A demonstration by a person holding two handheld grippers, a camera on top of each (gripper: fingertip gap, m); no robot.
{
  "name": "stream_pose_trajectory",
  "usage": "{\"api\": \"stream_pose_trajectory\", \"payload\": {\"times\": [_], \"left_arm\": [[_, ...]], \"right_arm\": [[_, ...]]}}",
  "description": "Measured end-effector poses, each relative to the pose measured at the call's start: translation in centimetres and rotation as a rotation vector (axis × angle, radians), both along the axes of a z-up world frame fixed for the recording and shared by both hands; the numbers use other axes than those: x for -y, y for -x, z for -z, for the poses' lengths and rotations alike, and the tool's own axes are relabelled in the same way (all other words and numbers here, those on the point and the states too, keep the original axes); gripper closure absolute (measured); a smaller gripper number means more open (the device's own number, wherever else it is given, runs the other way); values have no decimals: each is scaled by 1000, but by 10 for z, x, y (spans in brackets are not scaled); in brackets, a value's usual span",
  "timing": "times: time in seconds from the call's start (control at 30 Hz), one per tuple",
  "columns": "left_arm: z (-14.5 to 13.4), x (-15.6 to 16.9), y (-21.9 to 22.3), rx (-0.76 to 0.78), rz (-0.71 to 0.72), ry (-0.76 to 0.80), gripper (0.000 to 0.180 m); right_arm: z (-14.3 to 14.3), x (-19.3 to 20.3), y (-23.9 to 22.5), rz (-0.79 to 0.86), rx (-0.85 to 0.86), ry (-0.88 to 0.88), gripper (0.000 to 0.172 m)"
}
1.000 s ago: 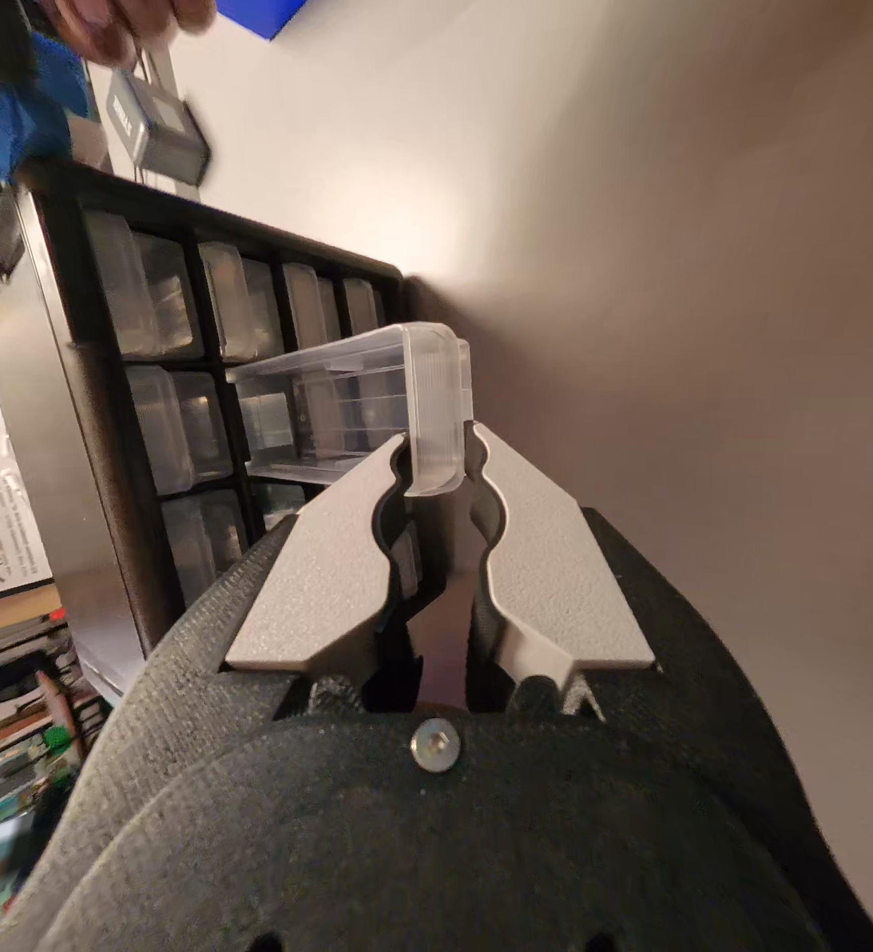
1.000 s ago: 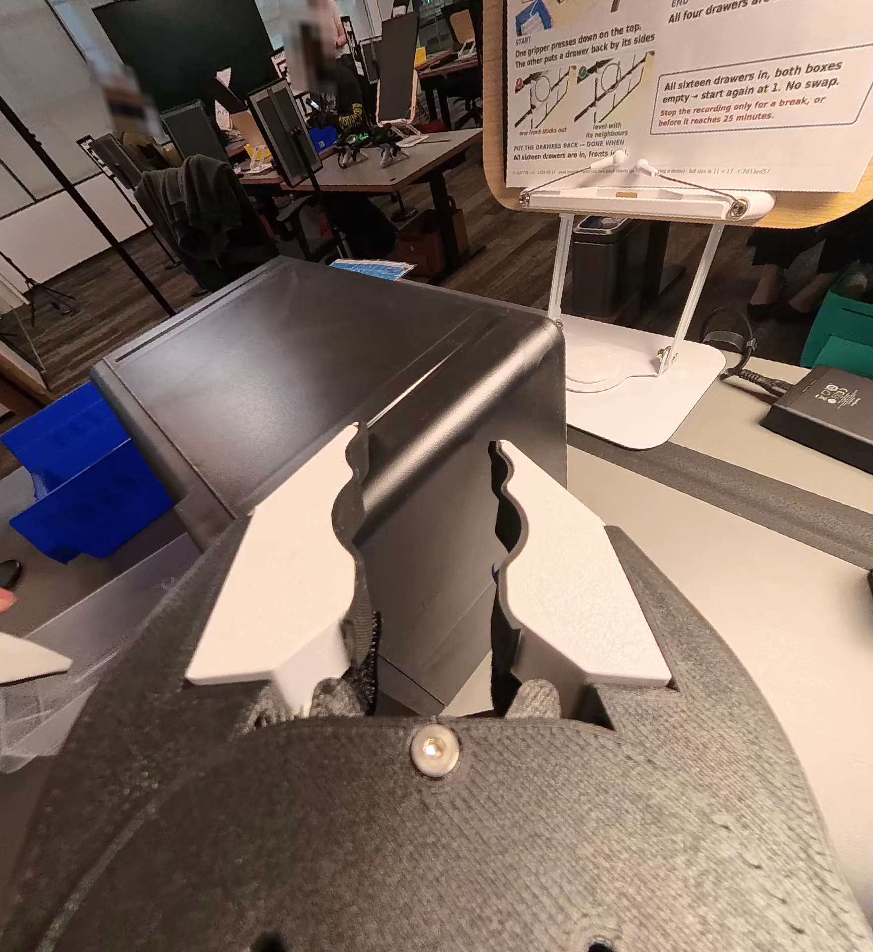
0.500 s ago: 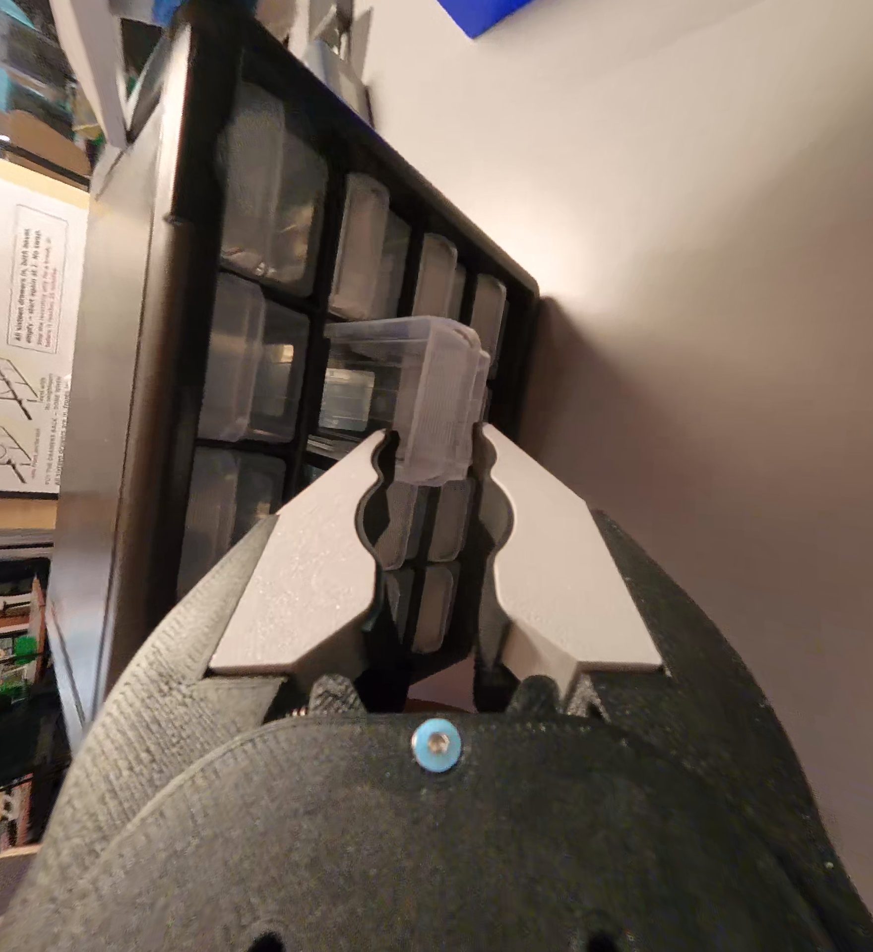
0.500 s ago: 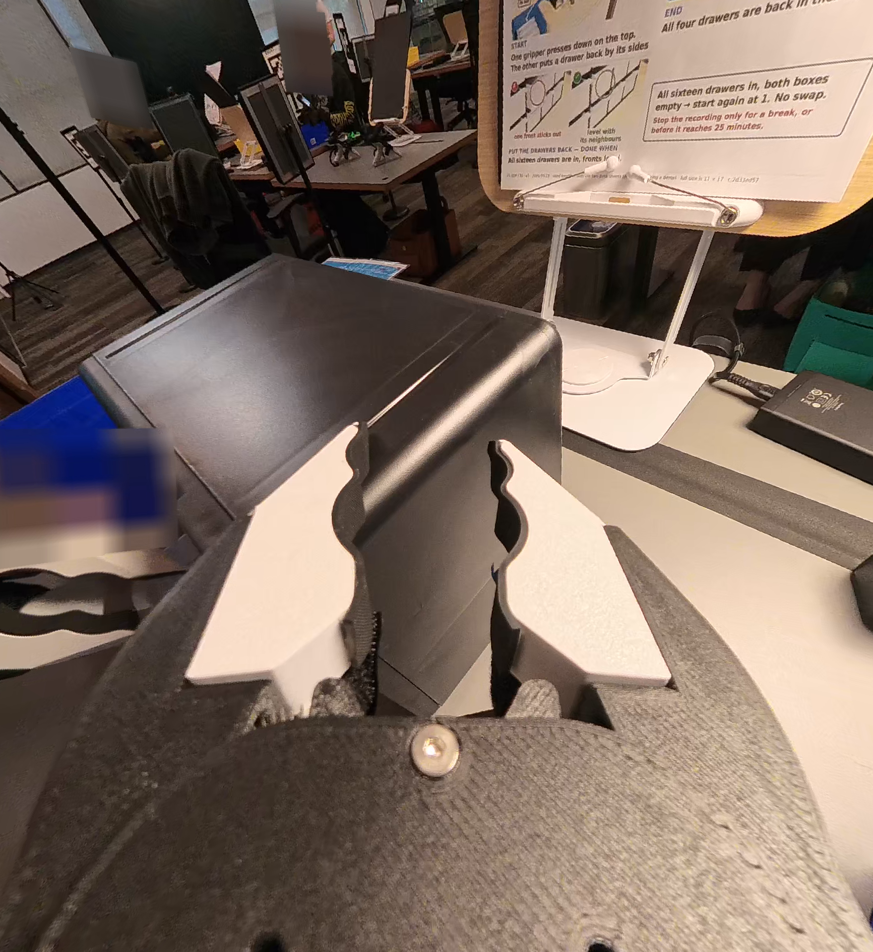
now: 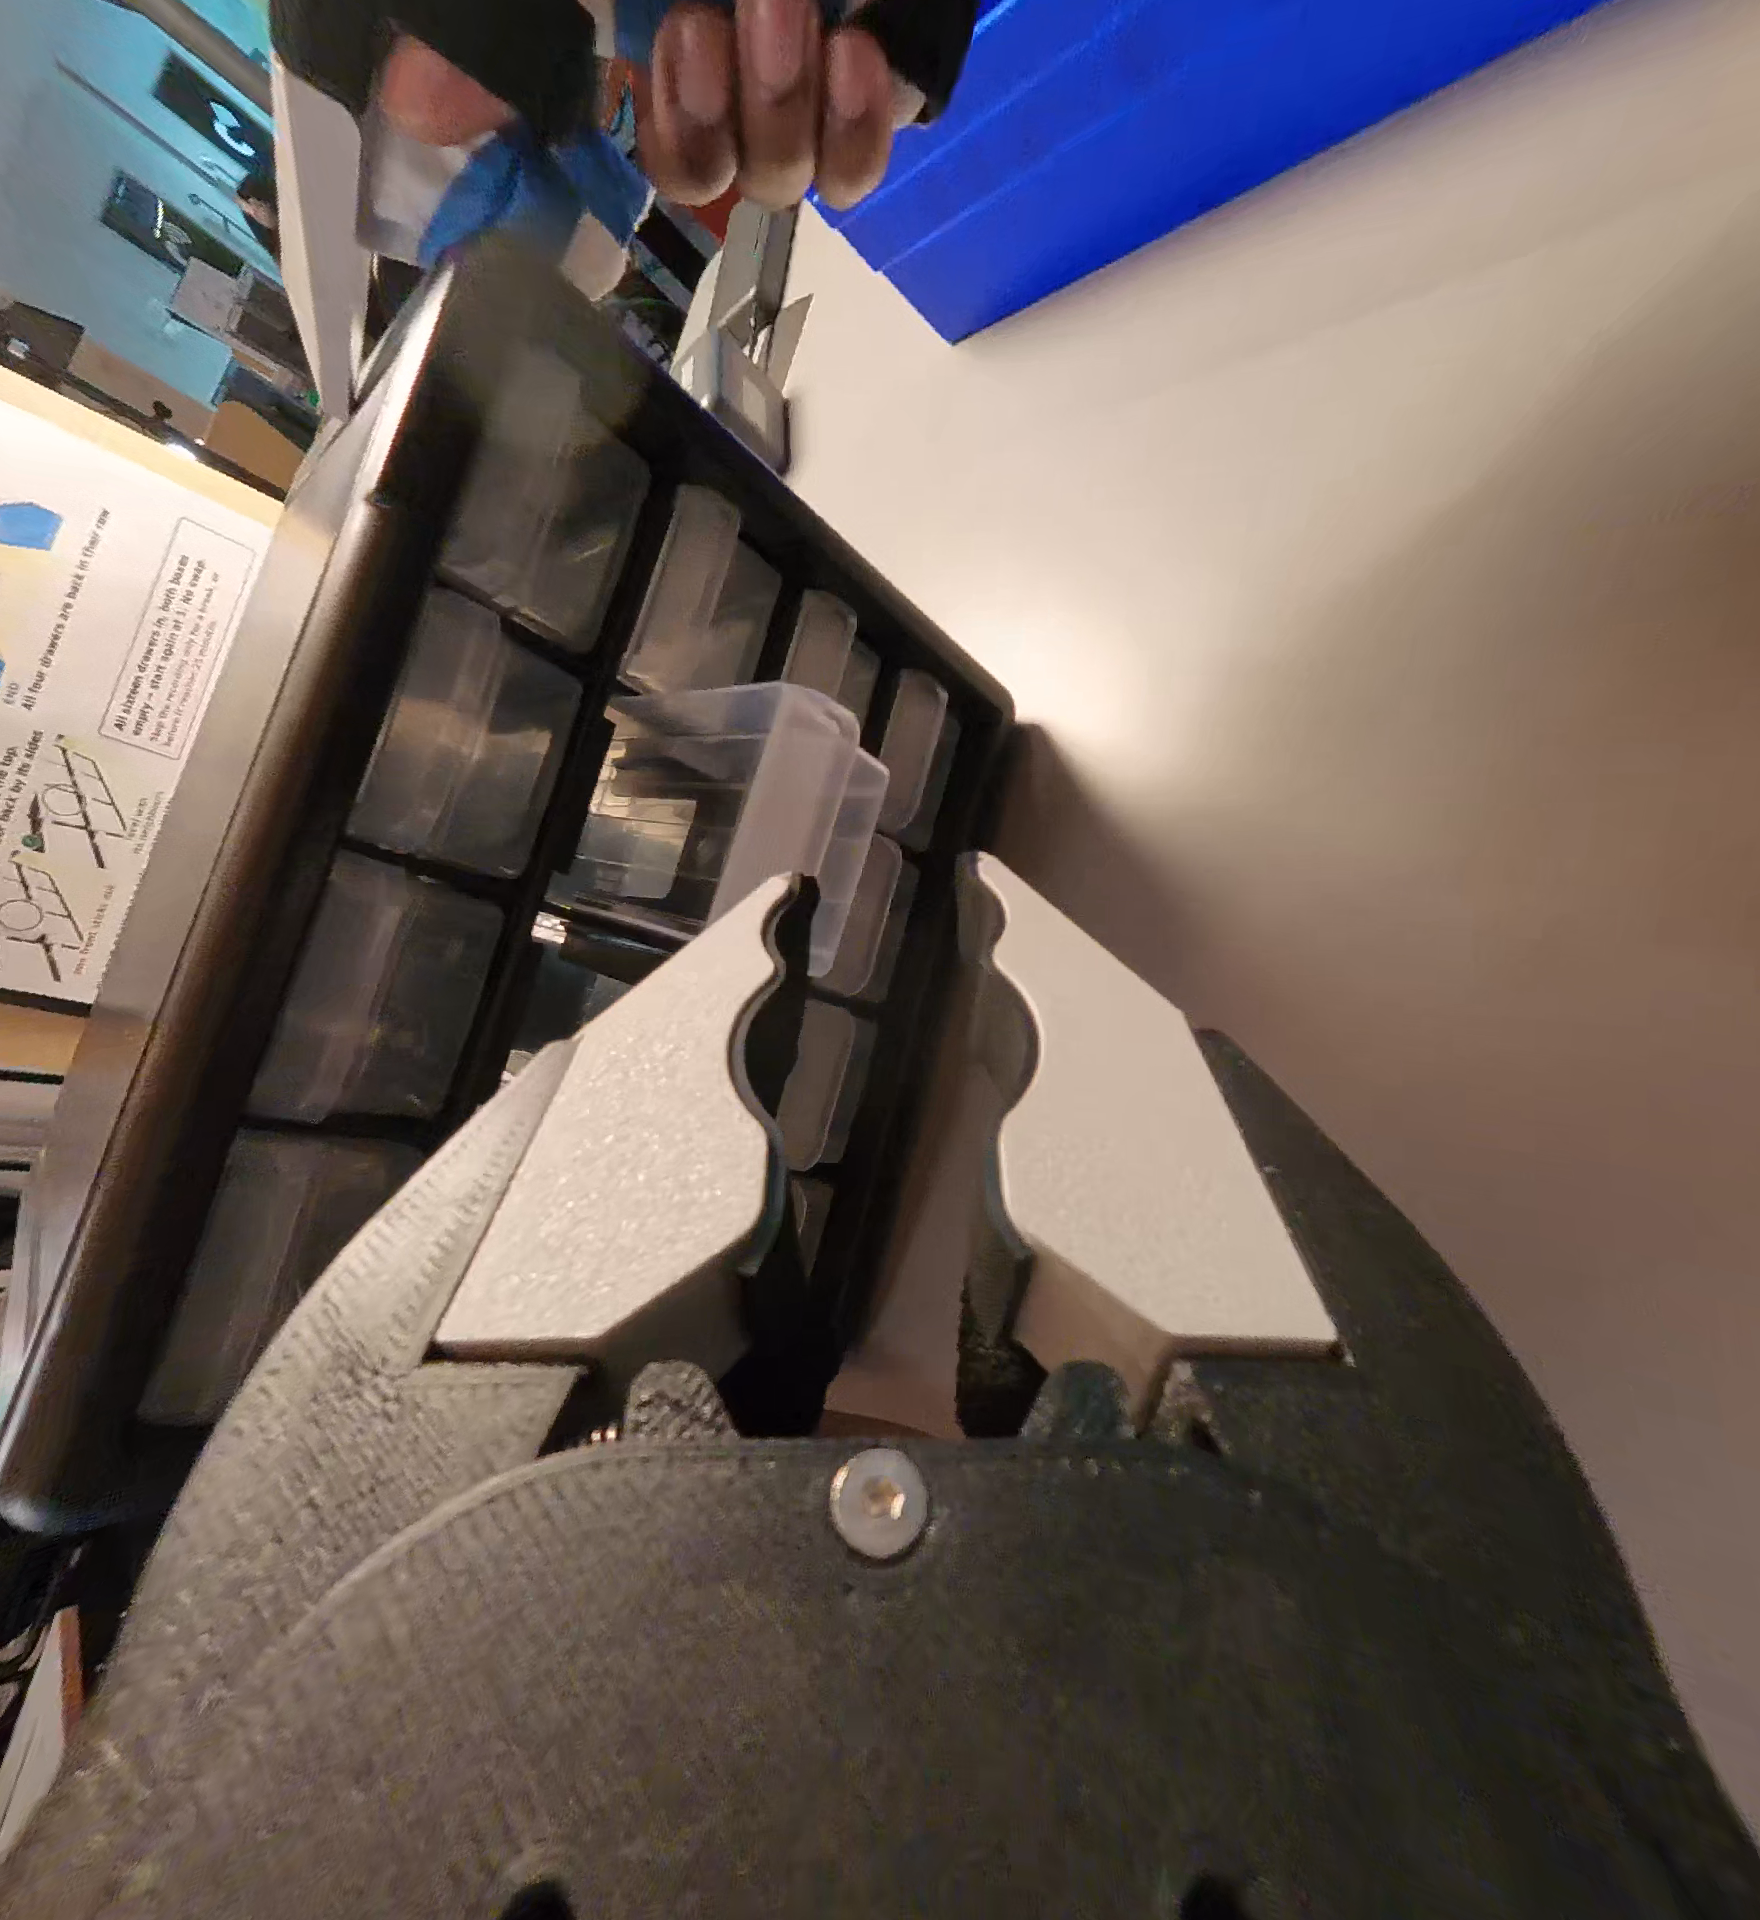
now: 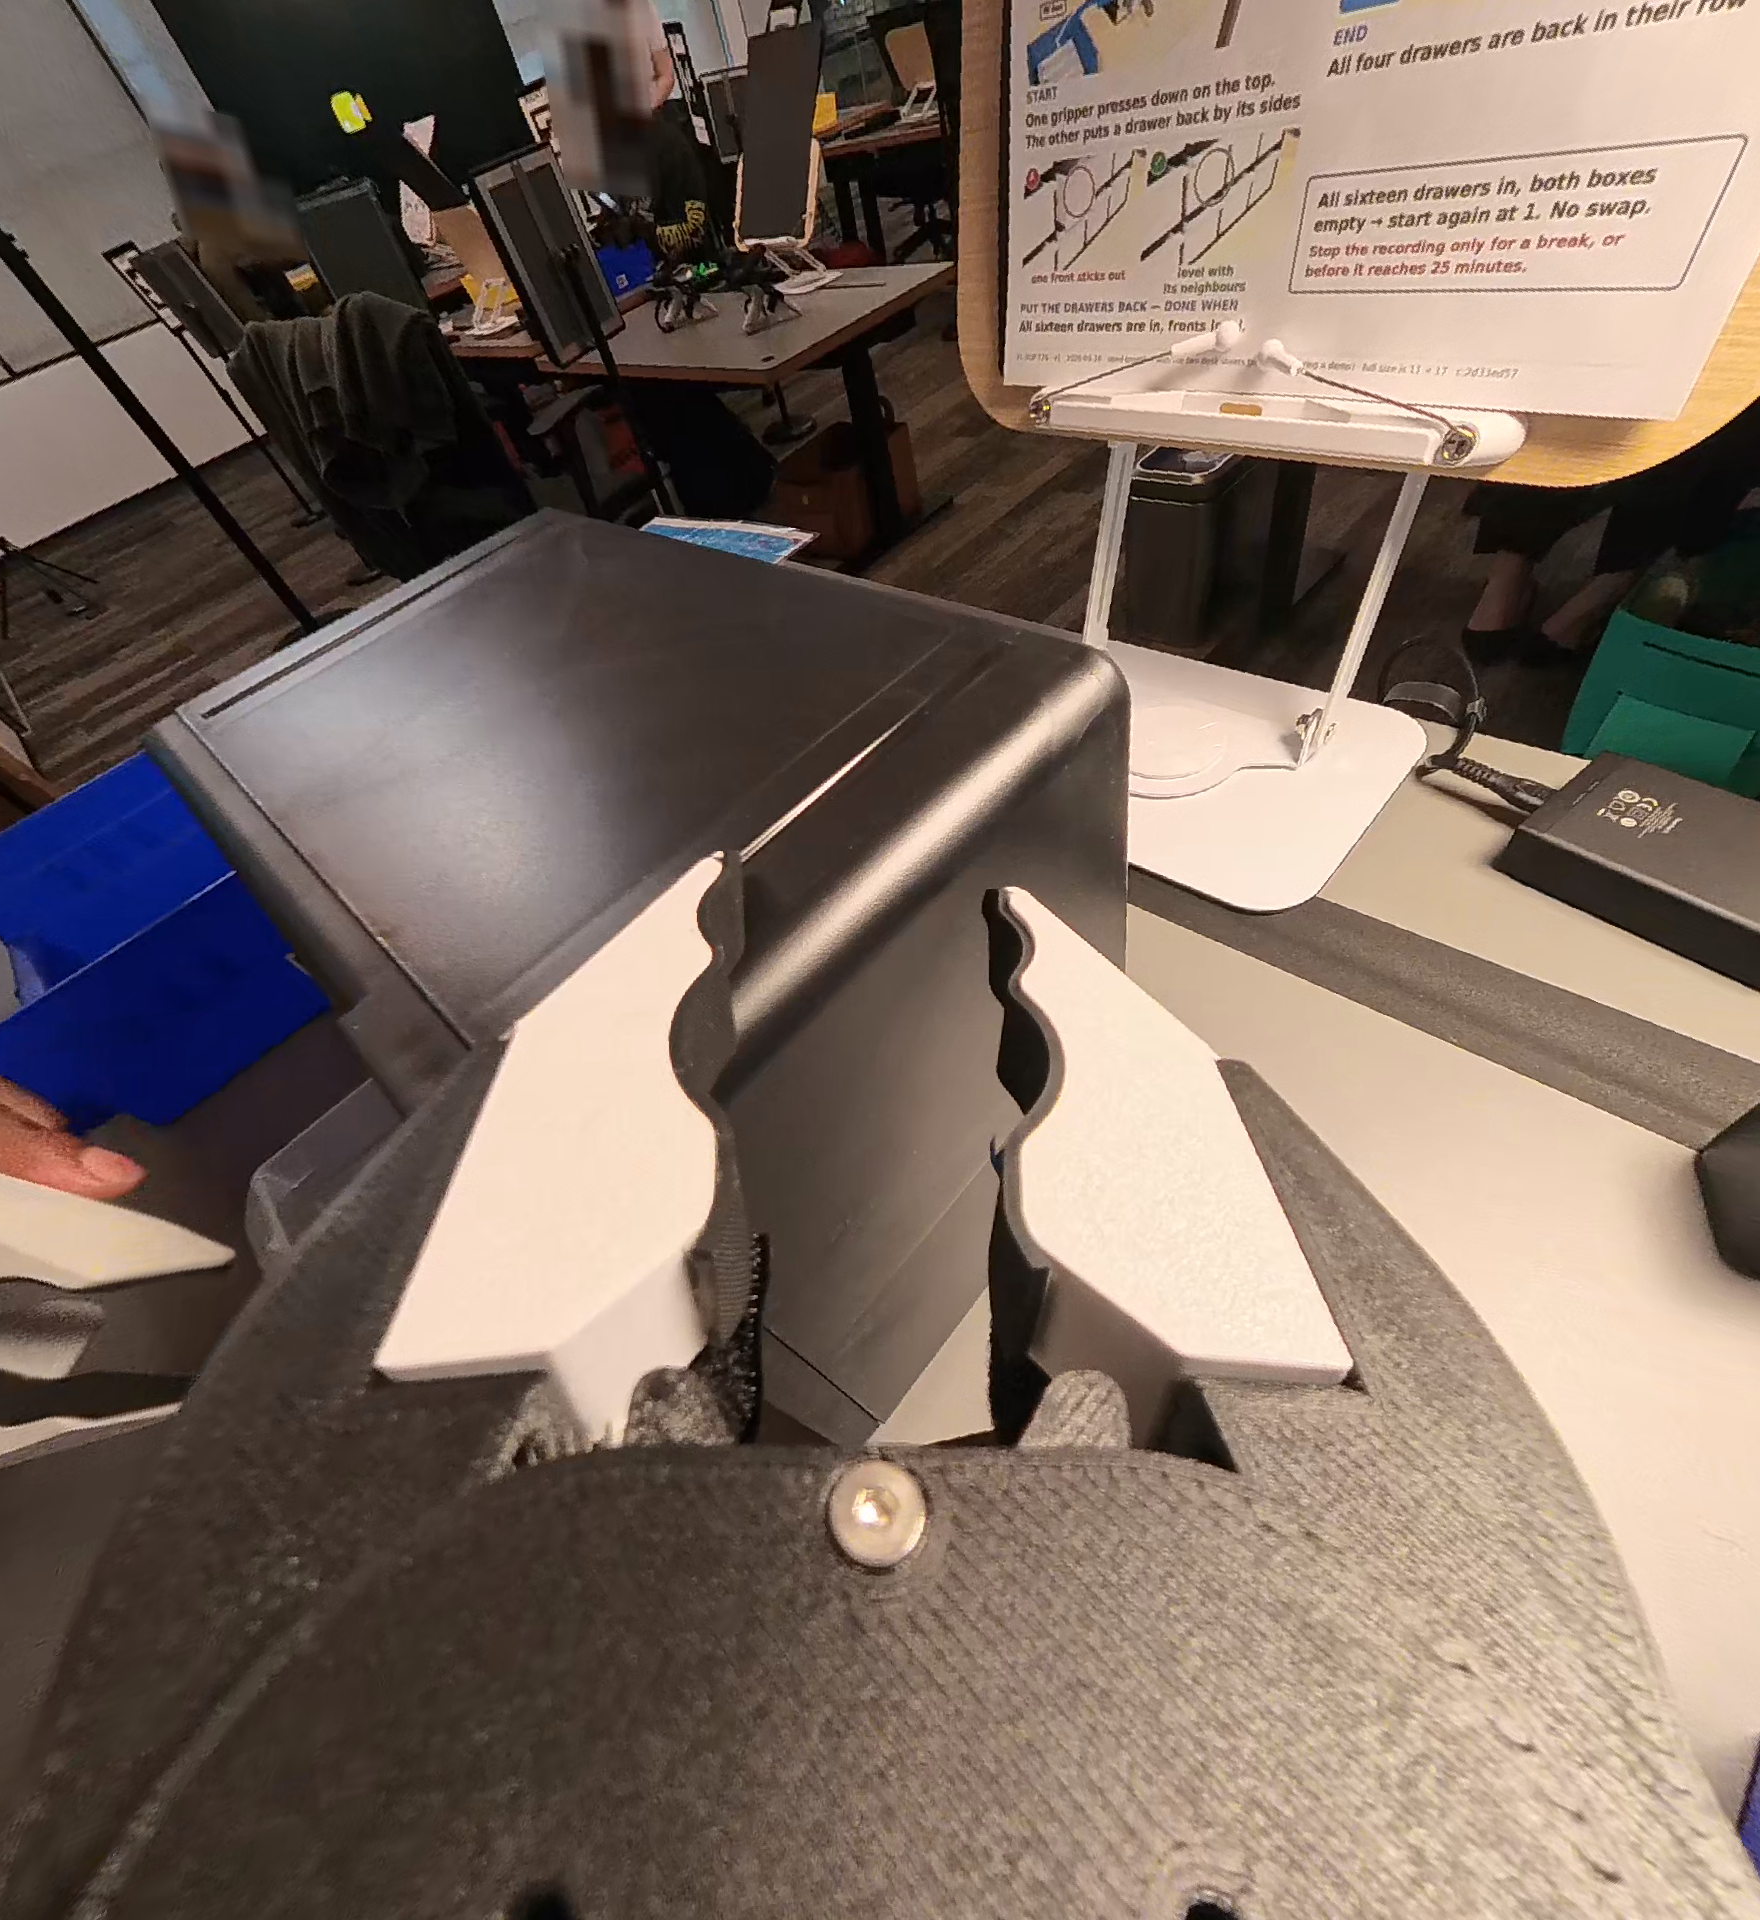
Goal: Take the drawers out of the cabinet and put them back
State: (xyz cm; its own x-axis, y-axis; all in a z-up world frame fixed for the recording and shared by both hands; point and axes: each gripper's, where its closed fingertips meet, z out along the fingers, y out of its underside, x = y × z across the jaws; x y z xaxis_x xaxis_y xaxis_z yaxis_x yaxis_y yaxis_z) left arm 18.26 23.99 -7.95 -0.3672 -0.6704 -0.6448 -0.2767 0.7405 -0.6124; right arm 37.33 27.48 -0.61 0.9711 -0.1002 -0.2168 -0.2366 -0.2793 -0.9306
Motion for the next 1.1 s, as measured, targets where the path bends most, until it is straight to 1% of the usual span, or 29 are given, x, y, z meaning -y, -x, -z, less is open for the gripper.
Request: {"api": "stream_pose_trajectory", "payload": {"times": [0.07, 0.17, 0.33, 0.37, 0.43, 0.47, 0.5, 0.57, 0.63, 0.73, 0.87, 0.93, 1.03, 1.1], "left_arm": [[4, -3, -7, -10, -8, 0, 156], [7, -9, -22, -19, -37, 32, 158], [12, -20, -45, -29, -100, 60, 152], [14, -18, -45, -40, -93, 75, 153], [18, -3, -39, -76, -32, 107, 157], [19, 3, -36, -89, -5, 119, 162], [18, 6, -34, -90, 4, 121, 161], [16, 0, -39, -72, -25, 106, 158], [12, -16, -50, -43, -90, 95, 157], [16, -33, -62, -48, -165, 113, 144], [21, -15, -45, -66, -96, 171, 144], [21, -14, -29, -72, -99, 181, 144], [12, -27, 2, -68, -152, 246, 142], [0, -48, 26, -46, -228, 307, 142]], "right_arm": [[0, 0, 0, 1, 1, 0, 121], [0, 0, 0, 2, 4, 0, 121], [0, 0, 0, 1, 6, 0, 122], [0, 0, 0, 1, 4, 0, 122], [0, 0, 0, 2, 7, 1, 122], [0, 0, 0, 1, 8, 1, 122], [0, 0, 0, 0, 8, 1, 122], [0, 0, 0, -2, 5, 1, 123], [0, 0, 0, -1, 5, 1, 123], [-1, 0, 0, 4, 8, 1, 123], [-1, 0, 0, 8, 18, 3, 123], [-1, 0, 0, 4, 15, 3, 123], [-1, 0, 1, 0, 8, 1, 123], [-1, 0, 1, -1, 7, 0, 123]]}}
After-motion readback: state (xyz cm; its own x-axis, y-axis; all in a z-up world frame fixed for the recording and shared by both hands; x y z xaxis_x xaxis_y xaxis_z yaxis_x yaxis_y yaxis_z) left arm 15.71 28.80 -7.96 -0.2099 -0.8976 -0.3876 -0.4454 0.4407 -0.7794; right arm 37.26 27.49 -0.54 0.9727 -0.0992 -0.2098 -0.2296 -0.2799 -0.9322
